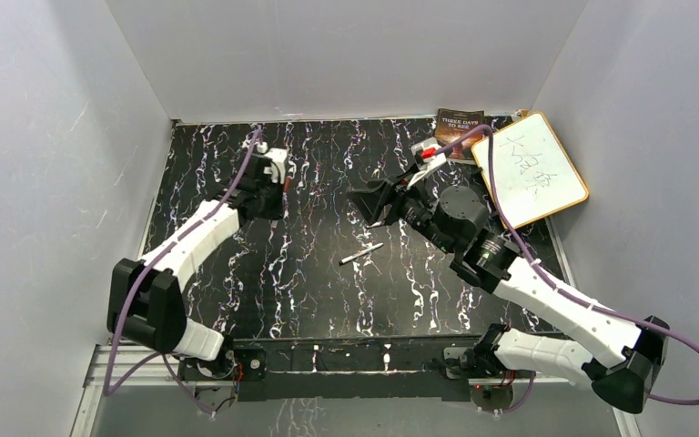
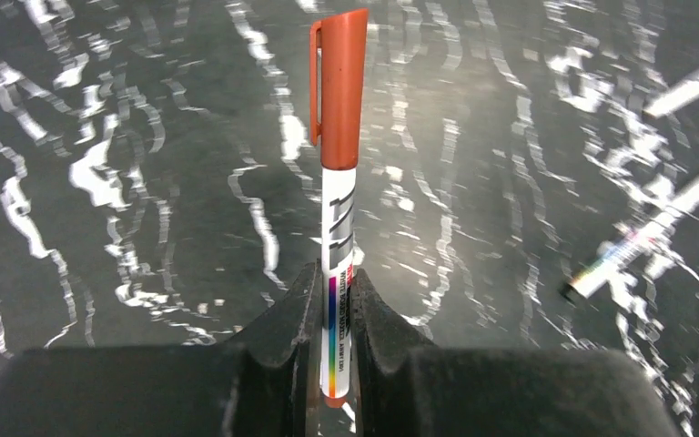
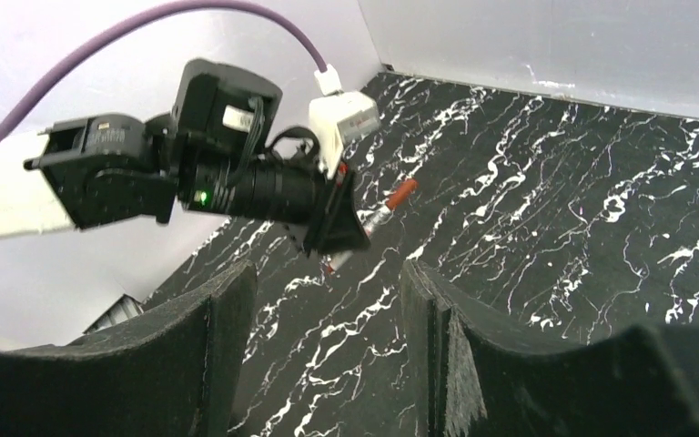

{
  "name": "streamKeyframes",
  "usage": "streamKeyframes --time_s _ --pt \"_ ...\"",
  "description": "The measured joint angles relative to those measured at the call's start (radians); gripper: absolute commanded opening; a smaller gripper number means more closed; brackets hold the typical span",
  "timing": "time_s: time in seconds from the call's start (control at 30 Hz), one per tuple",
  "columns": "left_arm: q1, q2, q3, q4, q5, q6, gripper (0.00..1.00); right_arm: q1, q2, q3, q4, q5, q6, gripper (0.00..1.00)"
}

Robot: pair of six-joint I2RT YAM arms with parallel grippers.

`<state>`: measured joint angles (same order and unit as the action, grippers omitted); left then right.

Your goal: Insert the pens into the pen caps

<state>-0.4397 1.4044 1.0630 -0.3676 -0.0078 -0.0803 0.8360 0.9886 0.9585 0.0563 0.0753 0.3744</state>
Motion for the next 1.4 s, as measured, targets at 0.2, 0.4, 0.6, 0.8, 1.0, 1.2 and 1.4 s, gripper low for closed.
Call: streamKeyframes --time_s 0.2,0.4,0.6,0.8,1.0,1.2,1.4 --pt "0.17 0.177 0.008 0.039 0.012 -0.06 0.0 0.0 0.039 -0.009 -0.008 -0.016 0.0 0.57" --pt "0.182 0.374 0.019 0.055 0.024 -0.106 0.0 -0.003 0.04 -0.029 -0.011 -0.022 -0.001 0.57" --pt "0.182 0.375 0.047 0.09 0.026 -0.133 0.05 -0.01 0.036 -0.041 -0.025 -0.022 -0.004 0.56" --pt "0.182 0.374 0.047 0.099 0.022 -0.153 0.37 -0.013 0.036 -0.049 -0.024 -0.022 -0.006 0.57" --pt "0.182 0.367 0.048 0.101 -0.001 -0.155 0.48 -0.013 0.036 -0.059 -0.035 -0.014 -0.007 0.56" --pt "0.182 0.282 0.047 0.105 -0.01 -0.147 0.52 -0.027 0.037 -0.06 -0.061 0.06 0.025 0.56" --pt "0.182 0.051 -0.01 0.221 0.074 -0.114 0.59 -0.156 0.097 -0.063 -0.122 0.089 0.137 0.16"
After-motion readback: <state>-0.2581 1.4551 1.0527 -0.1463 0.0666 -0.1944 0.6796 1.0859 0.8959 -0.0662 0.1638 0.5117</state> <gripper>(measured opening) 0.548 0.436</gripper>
